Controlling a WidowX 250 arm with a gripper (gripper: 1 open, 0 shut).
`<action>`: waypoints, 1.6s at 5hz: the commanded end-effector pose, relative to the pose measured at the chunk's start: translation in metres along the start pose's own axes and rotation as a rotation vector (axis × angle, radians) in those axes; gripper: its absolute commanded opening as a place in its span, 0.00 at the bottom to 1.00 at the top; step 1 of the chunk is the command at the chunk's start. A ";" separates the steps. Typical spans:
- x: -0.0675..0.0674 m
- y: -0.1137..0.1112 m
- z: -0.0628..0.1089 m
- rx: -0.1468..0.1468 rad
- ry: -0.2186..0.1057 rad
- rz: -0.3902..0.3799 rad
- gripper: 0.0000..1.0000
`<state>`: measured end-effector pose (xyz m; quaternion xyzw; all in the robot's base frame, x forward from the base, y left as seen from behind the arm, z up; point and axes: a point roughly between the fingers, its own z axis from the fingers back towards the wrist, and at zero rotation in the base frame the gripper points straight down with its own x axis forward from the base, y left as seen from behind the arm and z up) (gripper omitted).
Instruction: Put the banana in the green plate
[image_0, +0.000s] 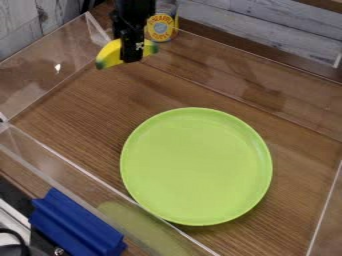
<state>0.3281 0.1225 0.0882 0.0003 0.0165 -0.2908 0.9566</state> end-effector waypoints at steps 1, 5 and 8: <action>0.008 0.013 0.012 0.064 -0.046 -0.013 0.00; 0.007 -0.039 0.037 0.093 -0.041 -0.004 0.00; 0.000 -0.126 0.064 0.107 -0.057 -0.018 0.00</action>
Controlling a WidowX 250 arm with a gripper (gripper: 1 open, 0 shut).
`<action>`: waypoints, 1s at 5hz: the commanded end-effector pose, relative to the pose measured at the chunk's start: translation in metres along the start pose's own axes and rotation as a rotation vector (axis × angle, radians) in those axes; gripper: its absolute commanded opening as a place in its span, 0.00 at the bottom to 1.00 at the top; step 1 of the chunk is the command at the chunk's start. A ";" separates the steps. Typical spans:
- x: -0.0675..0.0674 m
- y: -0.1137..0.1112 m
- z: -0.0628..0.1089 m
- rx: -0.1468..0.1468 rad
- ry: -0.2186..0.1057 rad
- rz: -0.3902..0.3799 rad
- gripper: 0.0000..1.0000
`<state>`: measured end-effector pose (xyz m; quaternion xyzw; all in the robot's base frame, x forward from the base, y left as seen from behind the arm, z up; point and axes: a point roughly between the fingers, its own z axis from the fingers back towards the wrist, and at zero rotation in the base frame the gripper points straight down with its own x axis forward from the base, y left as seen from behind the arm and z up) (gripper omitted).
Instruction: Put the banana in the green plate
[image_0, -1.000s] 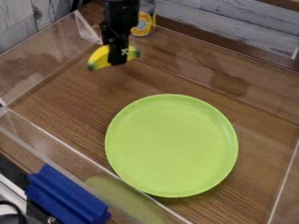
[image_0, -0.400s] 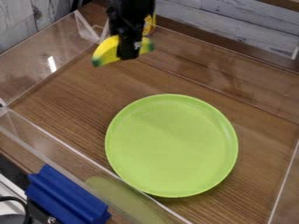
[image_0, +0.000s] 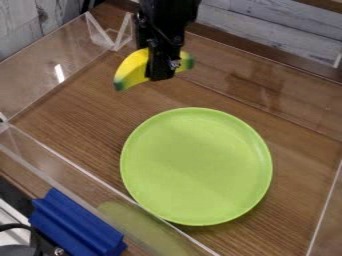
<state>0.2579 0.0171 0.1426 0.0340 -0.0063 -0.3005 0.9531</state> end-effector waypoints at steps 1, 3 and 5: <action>-0.001 -0.025 0.014 0.024 -0.045 0.009 0.00; 0.001 -0.072 0.016 0.024 -0.061 0.107 0.00; 0.010 -0.107 -0.001 0.038 -0.075 0.134 0.00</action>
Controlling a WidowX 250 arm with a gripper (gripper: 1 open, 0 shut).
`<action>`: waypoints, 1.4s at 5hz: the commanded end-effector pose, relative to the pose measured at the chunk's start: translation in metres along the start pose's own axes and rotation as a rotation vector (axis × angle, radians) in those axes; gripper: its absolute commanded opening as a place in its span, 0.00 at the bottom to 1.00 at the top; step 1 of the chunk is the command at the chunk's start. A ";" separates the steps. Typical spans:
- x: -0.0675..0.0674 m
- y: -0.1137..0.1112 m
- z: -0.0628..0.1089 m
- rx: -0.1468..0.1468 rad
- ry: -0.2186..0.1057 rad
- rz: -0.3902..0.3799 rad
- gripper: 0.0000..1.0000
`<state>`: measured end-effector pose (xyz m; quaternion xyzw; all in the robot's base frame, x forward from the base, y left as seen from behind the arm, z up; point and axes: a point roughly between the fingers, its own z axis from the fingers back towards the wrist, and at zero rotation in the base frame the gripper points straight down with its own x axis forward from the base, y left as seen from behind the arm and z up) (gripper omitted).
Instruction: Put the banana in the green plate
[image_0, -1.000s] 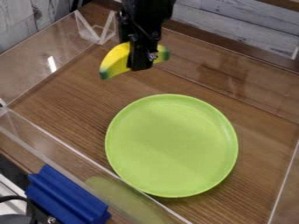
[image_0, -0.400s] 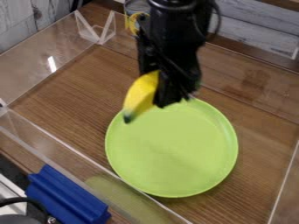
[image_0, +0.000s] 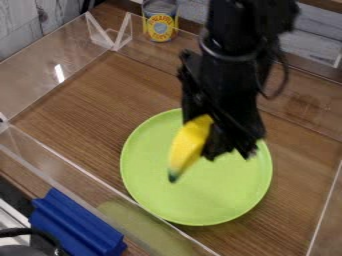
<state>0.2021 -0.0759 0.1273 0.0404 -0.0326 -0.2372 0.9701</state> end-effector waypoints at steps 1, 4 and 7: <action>0.005 -0.011 -0.007 0.010 -0.035 0.003 0.00; 0.008 -0.006 -0.036 0.013 -0.050 0.057 0.00; 0.008 0.006 -0.045 -0.003 -0.046 0.123 0.00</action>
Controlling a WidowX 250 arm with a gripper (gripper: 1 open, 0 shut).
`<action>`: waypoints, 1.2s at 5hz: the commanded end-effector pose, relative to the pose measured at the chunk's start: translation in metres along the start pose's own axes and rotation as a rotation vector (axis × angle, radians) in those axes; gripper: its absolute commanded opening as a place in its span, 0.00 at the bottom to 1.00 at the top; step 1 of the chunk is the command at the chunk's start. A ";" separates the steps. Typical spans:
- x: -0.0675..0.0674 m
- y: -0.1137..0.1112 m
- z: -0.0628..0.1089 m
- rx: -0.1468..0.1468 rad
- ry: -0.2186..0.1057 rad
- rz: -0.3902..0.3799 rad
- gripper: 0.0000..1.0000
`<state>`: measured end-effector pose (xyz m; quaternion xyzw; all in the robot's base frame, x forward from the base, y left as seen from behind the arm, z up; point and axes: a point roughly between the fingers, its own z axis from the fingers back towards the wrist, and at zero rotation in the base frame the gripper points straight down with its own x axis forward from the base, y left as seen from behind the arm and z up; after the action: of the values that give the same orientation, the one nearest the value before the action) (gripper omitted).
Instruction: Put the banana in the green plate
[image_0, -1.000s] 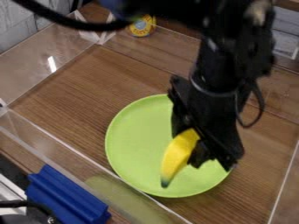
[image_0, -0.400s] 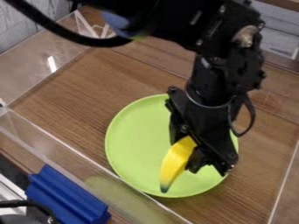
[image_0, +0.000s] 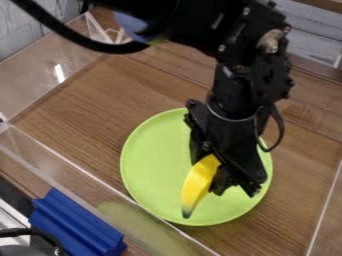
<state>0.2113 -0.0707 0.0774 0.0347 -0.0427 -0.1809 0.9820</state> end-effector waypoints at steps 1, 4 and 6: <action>0.007 0.005 0.003 -0.004 -0.024 0.027 0.00; 0.011 0.010 0.007 -0.021 -0.018 0.067 1.00; 0.016 0.032 0.046 -0.011 -0.045 0.106 1.00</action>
<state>0.2257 -0.0484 0.1141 0.0237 -0.0395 -0.1296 0.9905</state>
